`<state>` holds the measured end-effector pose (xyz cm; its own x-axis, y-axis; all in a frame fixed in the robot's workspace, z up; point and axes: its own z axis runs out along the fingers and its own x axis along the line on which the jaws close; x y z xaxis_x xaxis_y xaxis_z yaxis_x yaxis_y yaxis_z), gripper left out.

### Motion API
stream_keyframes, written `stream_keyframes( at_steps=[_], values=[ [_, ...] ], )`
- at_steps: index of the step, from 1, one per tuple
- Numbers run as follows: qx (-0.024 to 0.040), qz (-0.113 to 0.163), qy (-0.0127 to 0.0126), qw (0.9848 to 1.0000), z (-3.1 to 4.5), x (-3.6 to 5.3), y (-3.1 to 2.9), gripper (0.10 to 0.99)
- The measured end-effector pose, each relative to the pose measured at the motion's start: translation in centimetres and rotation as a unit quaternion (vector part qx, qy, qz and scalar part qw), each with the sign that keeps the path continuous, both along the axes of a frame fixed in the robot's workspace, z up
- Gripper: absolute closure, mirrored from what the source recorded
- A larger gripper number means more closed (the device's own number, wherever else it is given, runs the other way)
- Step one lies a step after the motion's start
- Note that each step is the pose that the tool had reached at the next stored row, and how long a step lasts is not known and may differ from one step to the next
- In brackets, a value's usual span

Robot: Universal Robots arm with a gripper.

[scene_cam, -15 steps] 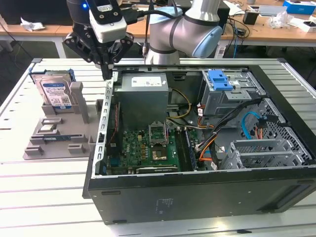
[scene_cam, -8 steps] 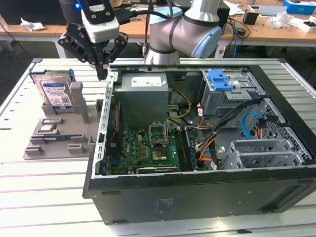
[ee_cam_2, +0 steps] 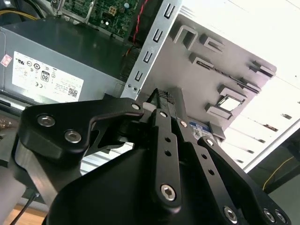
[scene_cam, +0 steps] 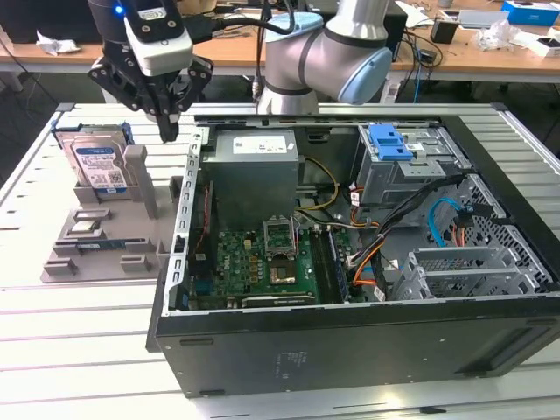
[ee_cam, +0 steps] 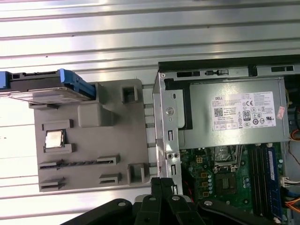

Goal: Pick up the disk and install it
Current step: 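Reach for the disk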

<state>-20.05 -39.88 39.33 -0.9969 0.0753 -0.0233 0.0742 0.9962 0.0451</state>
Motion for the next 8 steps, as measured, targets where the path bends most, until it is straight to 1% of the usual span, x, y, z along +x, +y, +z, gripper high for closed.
stream_keyframes(
  at_steps=[1,3,5,7,8],
  values=[
    [0.0,0.0,0.0,1.0,0.0,-0.41,0.0,0.98],
    [0.0,0.0,0.0,1.0,0.0,-0.81,0.0,0.98],
    [0.0,0.0,0.0,1.0,-0.01,-1.66,0.0,0.98],
    [0.0,0.0,0.0,1.0,-0.04,-2.21,0.01,0.98],
    [0.0,0.0,0.0,1.0,-0.06,-2.69,0.03,0.98]
  ],
)
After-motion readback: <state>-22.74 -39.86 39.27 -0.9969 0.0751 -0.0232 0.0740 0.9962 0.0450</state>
